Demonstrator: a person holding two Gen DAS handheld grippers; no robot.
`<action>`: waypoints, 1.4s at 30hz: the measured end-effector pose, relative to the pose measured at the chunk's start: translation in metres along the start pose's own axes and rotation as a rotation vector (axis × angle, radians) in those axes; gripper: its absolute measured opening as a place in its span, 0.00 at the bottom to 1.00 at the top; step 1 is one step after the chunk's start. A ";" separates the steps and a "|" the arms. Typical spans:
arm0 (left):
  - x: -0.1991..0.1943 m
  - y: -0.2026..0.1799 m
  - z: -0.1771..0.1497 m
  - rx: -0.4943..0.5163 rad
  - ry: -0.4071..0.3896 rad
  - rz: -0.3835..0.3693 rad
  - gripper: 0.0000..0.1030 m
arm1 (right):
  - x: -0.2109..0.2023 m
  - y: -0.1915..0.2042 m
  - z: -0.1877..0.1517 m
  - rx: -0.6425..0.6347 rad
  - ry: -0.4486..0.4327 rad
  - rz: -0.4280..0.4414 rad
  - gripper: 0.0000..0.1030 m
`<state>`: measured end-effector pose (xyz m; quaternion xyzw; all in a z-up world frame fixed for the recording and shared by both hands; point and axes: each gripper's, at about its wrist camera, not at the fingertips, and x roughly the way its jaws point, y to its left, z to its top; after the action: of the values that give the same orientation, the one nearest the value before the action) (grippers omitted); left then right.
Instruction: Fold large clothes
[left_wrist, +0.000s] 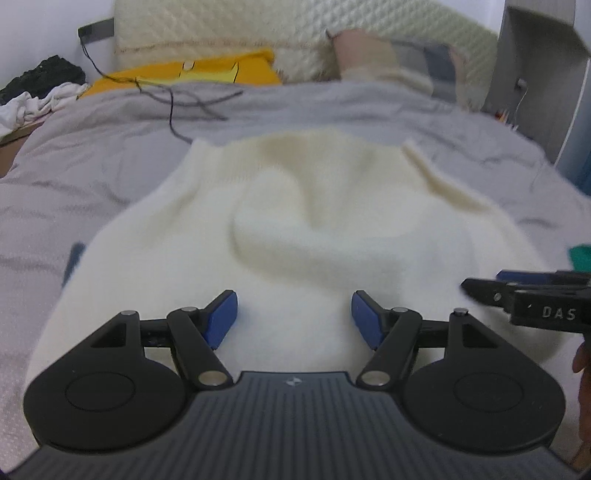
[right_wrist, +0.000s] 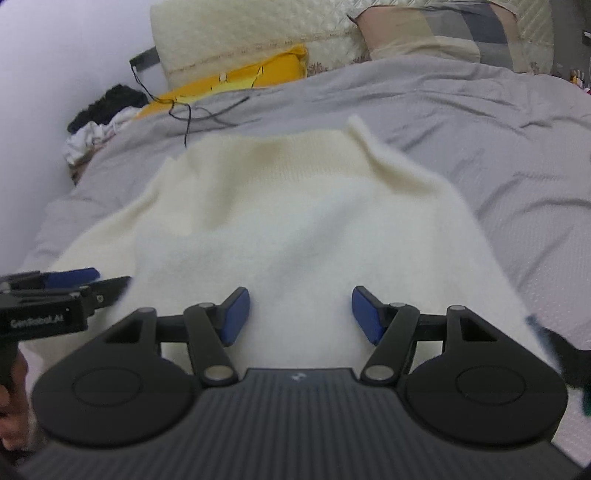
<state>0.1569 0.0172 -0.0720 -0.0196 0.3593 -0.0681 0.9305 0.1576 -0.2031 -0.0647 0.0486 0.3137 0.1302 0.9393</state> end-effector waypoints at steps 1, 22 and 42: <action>0.005 0.001 -0.001 -0.009 0.013 0.000 0.71 | 0.004 0.000 -0.003 -0.005 -0.001 -0.004 0.63; -0.075 0.040 -0.006 -0.377 -0.006 -0.200 0.72 | -0.050 -0.019 -0.016 0.269 -0.015 0.082 0.65; -0.023 0.121 -0.085 -1.060 0.277 -0.331 0.80 | -0.023 -0.077 -0.073 0.928 0.140 0.274 0.85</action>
<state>0.0966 0.1418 -0.1297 -0.5305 0.4552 -0.0251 0.7147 0.1126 -0.2829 -0.1233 0.4943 0.3917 0.1019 0.7693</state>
